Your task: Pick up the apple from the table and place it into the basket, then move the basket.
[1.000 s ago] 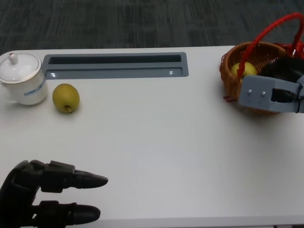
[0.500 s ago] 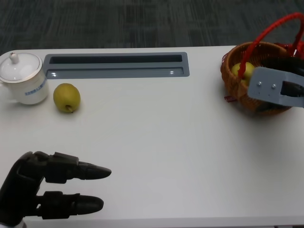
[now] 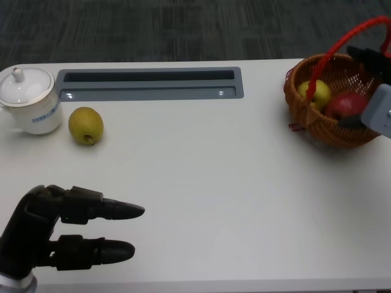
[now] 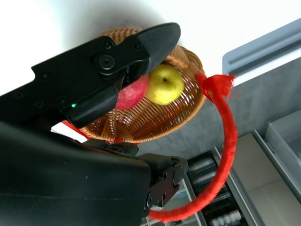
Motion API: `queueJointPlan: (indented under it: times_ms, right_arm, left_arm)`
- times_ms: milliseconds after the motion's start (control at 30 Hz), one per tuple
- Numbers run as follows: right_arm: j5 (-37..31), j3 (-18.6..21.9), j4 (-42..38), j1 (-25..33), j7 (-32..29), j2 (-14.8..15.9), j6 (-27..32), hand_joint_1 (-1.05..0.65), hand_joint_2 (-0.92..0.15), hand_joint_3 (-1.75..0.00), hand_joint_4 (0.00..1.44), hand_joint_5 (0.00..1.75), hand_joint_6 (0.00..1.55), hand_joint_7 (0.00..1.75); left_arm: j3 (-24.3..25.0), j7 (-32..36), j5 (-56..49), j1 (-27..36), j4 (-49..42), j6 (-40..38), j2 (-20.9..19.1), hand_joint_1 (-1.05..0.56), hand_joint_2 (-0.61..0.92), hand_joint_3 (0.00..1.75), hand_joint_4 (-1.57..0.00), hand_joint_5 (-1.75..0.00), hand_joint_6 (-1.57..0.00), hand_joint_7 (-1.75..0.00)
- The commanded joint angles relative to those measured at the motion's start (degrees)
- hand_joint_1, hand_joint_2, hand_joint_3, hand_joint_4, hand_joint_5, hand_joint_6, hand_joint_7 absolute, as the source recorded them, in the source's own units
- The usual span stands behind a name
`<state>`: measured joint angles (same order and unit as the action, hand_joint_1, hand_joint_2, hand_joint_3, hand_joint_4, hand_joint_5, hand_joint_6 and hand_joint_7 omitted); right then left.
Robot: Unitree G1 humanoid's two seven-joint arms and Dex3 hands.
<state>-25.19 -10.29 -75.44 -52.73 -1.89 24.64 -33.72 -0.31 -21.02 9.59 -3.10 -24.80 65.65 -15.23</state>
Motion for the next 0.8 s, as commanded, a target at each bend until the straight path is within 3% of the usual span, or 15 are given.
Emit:
queueJointPlan:
  times_ms: [33,267,500,800]
  right_arm:
    - [4.4,3.3,1.9,4.0,1.4,2.0,-5.4,-0.88,-0.80,-0.01,0.37,0.03,0.23,0.01]
    - [10.0,7.0,7.5,12.8,4.1,3.0,-15.1,-0.95,-0.85,-0.01,0.42,0.02,0.27,0.01]
    - [16.2,9.1,18.5,22.7,7.6,1.0,-22.3,-0.90,-0.84,-0.01,0.47,0.02,0.31,0.01]
    - [23.6,5.9,37.8,35.1,16.5,-4.5,-21.4,-0.74,-0.82,0.00,0.48,0.01,0.39,0.02]
  left_arm:
    - [0.0,-0.6,1.0,-0.2,0.8,-1.4,-0.5,-0.51,0.72,0.00,-1.28,-0.01,-1.14,0.00]
    - [-0.1,-1.1,1.6,-0.3,1.4,-2.9,-0.6,-0.51,0.71,0.00,-1.29,-0.01,-1.15,-0.01]
    - [0.0,-1.5,1.4,-1.7,0.0,-2.1,-0.8,-0.52,0.71,0.00,-1.29,-0.01,-1.15,0.00]
    - [1.2,-1.7,0.4,-3.8,-2.2,-0.9,-0.2,-0.54,0.71,0.00,-1.30,-0.01,-1.15,0.00]
